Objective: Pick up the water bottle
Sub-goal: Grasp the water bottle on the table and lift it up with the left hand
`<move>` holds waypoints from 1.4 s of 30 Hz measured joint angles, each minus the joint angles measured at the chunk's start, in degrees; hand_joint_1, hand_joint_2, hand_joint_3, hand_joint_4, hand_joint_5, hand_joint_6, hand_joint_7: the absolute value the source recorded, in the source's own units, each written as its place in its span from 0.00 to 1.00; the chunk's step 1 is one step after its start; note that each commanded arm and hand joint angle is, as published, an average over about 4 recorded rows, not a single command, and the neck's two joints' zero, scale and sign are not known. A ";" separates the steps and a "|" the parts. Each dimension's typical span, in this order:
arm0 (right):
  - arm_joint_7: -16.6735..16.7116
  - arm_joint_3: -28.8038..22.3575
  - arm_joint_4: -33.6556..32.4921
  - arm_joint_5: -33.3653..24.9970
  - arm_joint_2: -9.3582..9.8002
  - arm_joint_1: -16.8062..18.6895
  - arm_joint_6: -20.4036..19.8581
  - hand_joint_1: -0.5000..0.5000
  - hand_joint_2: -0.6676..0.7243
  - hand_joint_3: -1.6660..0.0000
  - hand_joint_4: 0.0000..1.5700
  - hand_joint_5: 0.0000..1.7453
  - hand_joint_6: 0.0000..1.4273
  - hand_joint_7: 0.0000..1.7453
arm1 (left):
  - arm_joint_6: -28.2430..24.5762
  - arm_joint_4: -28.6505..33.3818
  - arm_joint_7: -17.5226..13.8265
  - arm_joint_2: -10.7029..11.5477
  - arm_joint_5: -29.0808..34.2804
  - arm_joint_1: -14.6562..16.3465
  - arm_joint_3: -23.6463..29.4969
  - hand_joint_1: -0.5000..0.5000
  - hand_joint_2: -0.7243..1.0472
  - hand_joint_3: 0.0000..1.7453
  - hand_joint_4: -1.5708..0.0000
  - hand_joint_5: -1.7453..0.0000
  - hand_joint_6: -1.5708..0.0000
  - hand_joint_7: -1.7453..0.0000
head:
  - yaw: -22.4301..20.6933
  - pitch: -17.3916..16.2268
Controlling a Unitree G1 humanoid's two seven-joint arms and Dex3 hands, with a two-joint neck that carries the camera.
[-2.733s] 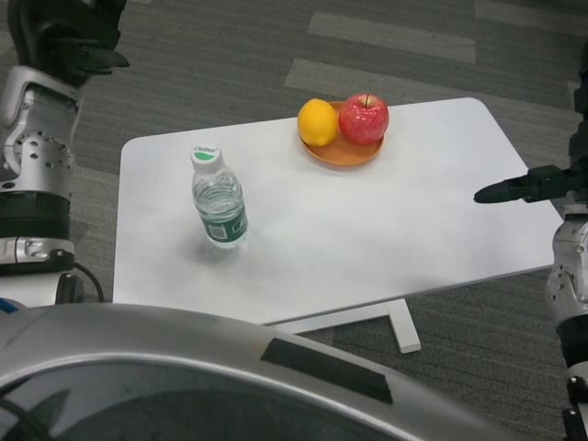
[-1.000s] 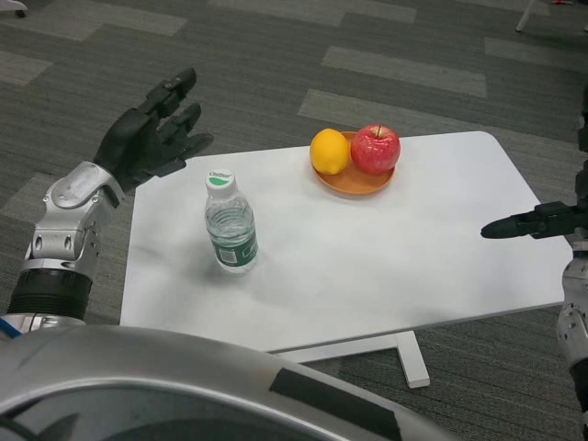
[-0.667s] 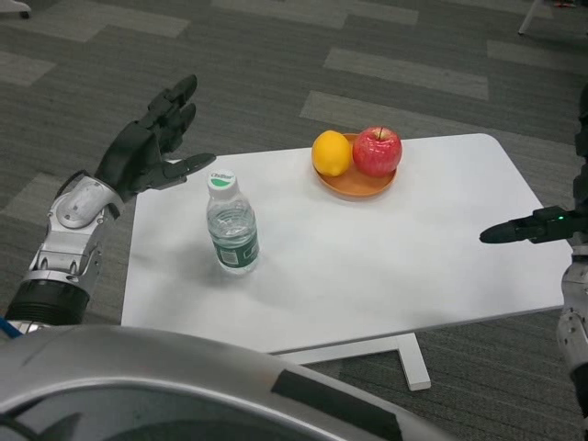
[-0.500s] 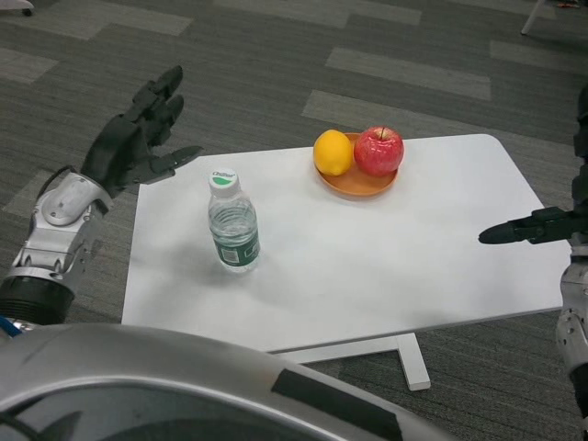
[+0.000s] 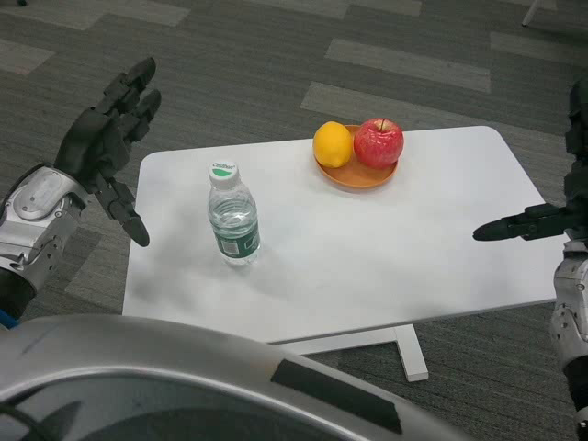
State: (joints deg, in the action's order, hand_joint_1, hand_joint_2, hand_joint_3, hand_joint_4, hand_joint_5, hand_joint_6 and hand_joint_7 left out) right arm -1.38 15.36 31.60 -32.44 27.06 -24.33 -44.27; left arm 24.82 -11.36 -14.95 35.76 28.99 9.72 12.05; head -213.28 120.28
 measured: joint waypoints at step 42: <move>0.00 1.18 1.09 0.00 0.01 0.69 -0.05 0.00 0.68 1.00 0.00 0.00 0.00 0.04 | 9.07 -21.18 -3.93 -7.88 -12.79 -15.93 -21.82 0.00 0.06 0.05 1.00 1.00 1.00 0.92 | 0.20 -1.87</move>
State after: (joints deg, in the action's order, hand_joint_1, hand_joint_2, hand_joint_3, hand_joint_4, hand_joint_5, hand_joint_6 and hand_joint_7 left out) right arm -1.38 16.55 32.70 -32.45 27.08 -23.64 -44.32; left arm 33.89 -32.54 -18.88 27.88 16.20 -6.21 -9.77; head -213.07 118.41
